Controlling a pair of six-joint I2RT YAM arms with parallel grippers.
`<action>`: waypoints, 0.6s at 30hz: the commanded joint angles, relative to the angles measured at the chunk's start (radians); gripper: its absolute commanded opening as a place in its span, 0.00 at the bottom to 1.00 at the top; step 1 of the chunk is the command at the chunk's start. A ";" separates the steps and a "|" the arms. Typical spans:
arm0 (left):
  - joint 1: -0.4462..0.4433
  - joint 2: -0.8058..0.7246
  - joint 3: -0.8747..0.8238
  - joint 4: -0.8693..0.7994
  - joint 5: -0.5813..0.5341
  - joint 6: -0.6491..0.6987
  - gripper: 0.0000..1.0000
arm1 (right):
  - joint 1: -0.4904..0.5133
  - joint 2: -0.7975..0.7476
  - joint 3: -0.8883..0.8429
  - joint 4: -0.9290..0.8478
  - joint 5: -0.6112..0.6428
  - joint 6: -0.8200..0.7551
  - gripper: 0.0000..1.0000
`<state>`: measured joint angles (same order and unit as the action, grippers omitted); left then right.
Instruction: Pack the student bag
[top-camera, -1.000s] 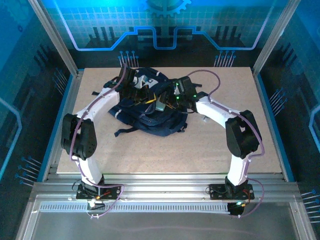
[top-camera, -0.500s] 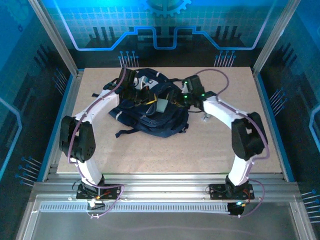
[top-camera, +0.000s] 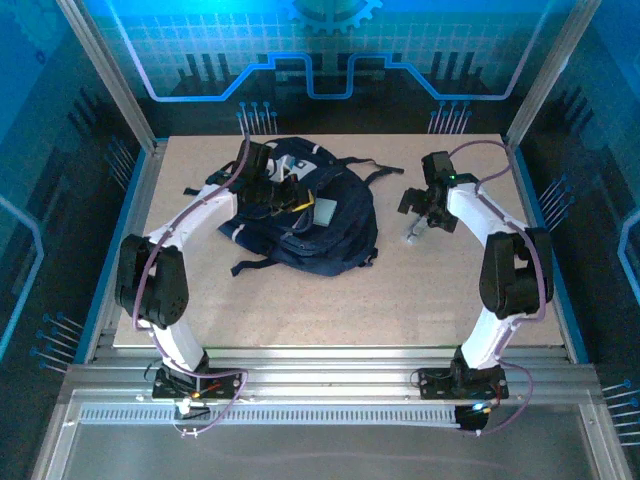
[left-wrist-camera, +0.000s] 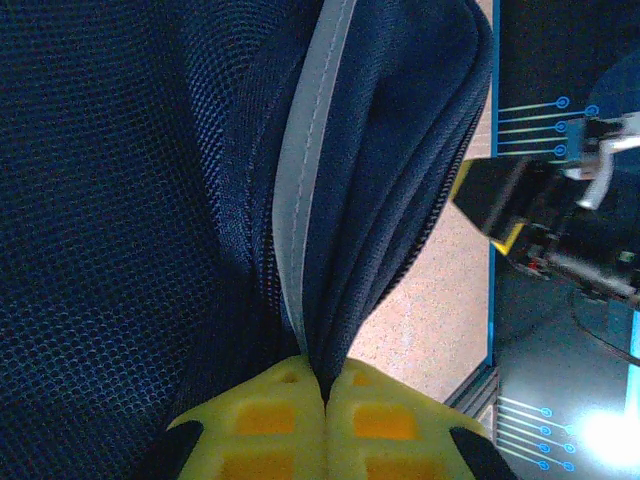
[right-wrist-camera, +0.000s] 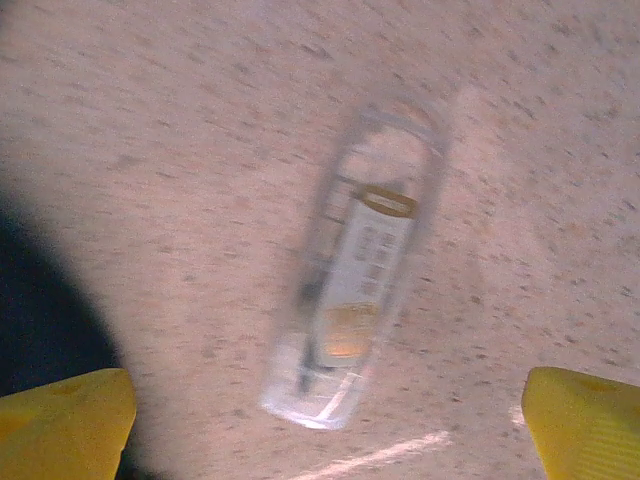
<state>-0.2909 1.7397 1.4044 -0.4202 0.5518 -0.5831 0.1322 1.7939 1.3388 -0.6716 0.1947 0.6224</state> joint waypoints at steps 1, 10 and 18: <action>-0.011 -0.066 0.000 0.053 0.083 -0.032 0.00 | -0.004 0.062 0.029 -0.072 0.098 0.004 1.00; -0.010 -0.066 -0.012 0.052 0.077 -0.034 0.00 | 0.026 0.238 0.146 -0.045 0.025 0.055 1.00; -0.010 -0.069 -0.005 0.034 0.066 -0.022 0.00 | 0.031 0.259 0.115 -0.025 0.053 0.106 0.71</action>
<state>-0.2909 1.7378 1.3903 -0.4126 0.5579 -0.5972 0.1585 2.0544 1.4715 -0.6956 0.2279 0.6876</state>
